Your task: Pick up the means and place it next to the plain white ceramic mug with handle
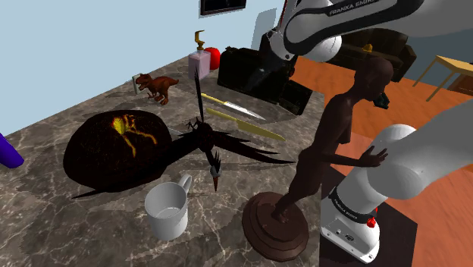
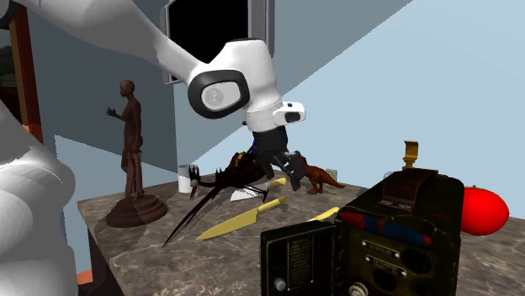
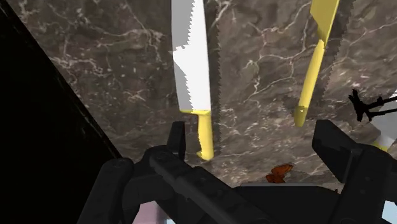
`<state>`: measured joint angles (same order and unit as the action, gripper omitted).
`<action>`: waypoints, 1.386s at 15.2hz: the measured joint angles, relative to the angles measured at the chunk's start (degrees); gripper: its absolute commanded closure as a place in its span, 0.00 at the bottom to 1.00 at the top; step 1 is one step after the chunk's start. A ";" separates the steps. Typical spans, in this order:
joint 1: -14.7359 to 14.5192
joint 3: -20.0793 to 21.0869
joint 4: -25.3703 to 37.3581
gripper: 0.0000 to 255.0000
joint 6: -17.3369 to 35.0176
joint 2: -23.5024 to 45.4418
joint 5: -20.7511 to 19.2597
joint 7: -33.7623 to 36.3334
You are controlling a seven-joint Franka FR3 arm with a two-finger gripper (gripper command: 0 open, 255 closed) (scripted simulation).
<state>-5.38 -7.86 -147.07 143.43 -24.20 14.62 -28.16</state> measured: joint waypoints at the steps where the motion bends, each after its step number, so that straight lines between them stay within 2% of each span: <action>1: -0.95 -1.22 0.41 0.00 2.28 2.38 1.68 -2.05; 4: -4.30 -4.46 1.95 0.00 7.68 8.48 8.00 -8.46; 8: -9.64 -9.19 6.97 0.00 13.22 19.48 23.13 -22.59; 11: -10.45 -9.87 9.48 0.00 14.20 23.95 30.97 -29.64; 17: -10.99 -8.64 12.22 0.00 15.87 29.34 38.28 -34.90; 21: -10.94 -8.41 12.74 0.00 16.05 30.23 39.43 -35.80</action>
<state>-16.31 -16.27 -134.34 159.48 6.03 54.05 -63.95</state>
